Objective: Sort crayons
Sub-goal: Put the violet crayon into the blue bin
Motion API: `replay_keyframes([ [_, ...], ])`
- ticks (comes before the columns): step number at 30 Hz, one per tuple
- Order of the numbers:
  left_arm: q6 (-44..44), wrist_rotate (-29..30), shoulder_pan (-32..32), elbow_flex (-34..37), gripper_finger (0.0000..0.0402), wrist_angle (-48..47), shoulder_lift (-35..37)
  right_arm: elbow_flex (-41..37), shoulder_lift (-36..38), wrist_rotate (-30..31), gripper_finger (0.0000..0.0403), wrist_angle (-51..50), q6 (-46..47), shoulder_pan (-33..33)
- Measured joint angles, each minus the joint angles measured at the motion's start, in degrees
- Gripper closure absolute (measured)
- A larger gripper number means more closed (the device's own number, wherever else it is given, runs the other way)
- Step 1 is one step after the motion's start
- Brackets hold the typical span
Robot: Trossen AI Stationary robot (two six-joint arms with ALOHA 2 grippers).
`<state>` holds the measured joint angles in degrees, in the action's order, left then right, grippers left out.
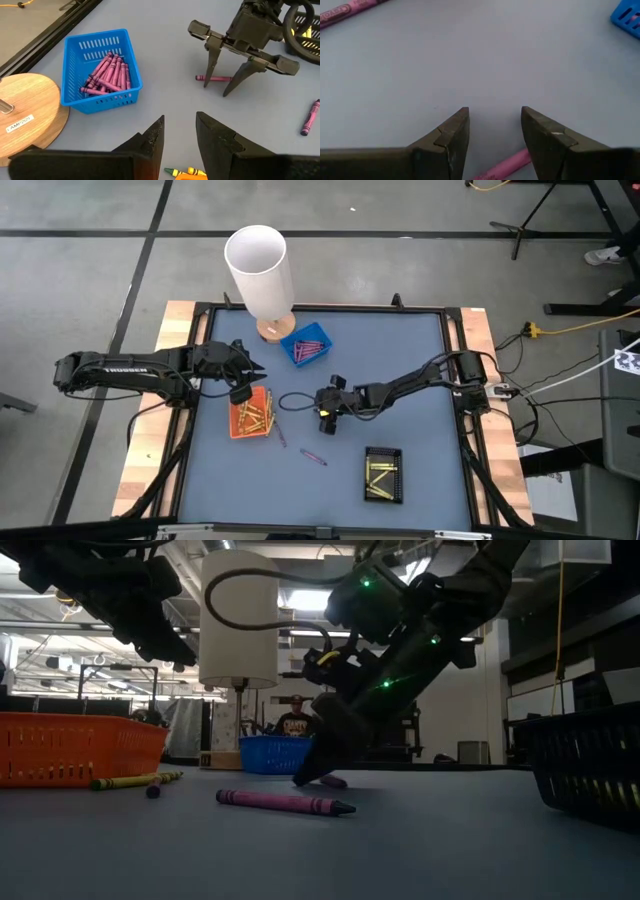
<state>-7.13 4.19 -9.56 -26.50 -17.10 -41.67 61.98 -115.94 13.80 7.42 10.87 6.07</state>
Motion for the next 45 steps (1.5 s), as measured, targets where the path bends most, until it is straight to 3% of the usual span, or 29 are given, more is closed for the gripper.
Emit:
replay_keyframes([
  [10,0.0,0.0,0.0,0.0,0.0305,0.0,0.0,4.0,0.0,-1.2,0.0223,-0.5,-0.7,-0.1],
  [19,-0.2,0.0,0.0,0.0,0.0305,0.0,0.0,11.0,0.0,2.2,0.0223,-14.7,3.1,0.4],
  [25,-0.2,0.0,0.0,0.0,0.0305,0.0,0.0,11.3,0.0,7.3,0.0223,-20.1,9.9,1.3],
  [32,-0.2,0.0,0.0,0.0,0.0305,0.0,0.0,11.1,-1.1,7.7,0.0223,-21.7,15.8,2.3],
  [40,-0.2,0.0,0.0,0.0,0.0305,-0.1,0.0,11.1,-2.3,6.5,0.0225,-22.8,16.2,2.2],
  [45,-0.3,0.0,0.0,0.0,0.0305,0.0,0.0,11.1,-2.3,5.6,0.0261,-22.6,16.2,2.2],
])
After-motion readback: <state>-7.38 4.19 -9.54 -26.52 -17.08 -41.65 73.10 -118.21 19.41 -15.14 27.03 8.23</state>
